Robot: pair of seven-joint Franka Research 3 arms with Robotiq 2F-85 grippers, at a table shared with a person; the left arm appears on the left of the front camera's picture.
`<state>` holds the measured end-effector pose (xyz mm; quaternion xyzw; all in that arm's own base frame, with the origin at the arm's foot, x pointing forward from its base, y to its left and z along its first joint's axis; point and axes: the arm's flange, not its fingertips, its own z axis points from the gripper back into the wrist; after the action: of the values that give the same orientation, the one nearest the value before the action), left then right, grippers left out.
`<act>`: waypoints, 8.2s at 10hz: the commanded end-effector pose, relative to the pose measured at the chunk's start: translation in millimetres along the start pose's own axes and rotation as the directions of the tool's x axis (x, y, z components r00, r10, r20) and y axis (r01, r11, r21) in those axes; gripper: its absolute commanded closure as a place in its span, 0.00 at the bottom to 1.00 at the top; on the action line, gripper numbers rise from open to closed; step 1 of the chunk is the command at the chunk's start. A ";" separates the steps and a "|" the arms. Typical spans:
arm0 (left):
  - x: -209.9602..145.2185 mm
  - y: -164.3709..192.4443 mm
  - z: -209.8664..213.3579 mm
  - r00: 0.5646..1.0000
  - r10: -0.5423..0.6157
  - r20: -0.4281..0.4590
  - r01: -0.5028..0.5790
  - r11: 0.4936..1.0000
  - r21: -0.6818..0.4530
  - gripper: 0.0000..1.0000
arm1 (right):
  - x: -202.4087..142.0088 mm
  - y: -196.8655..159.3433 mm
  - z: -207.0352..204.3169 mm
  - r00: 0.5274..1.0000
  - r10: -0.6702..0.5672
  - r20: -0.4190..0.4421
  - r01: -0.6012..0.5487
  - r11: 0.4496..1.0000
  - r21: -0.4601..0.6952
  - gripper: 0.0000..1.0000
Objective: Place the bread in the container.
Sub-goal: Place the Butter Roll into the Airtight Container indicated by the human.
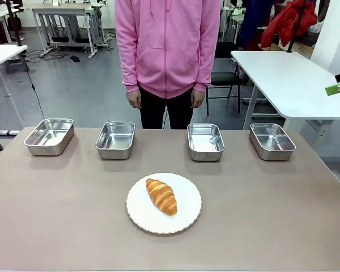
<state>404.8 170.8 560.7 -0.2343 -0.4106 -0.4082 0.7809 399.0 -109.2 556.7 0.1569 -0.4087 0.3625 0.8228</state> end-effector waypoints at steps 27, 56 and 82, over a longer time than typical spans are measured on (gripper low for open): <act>0.5 0.1 -0.4 1.000 -0.002 0.011 0.002 1.000 -0.005 0.00 | 0.3 -0.8 -1.5 1.000 0.012 0.017 -0.012 1.000 0.004 0.00; 134.7 -289.3 -379.2 0.489 0.839 -0.241 -0.565 0.515 0.645 0.00 | 0.3 -0.8 -1.5 1.000 0.012 0.017 -0.012 1.000 0.004 0.00; 48.2 -318.4 -504.6 0.151 0.981 -0.120 -0.669 0.191 0.718 0.00 | 0.3 -0.8 -1.5 1.000 0.012 0.017 -0.012 1.000 0.004 0.00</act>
<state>378.7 -372.7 335.7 -0.0810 -0.0178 0.1895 0.9784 400.1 -109.1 556.4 0.1547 -0.4061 0.3613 0.8250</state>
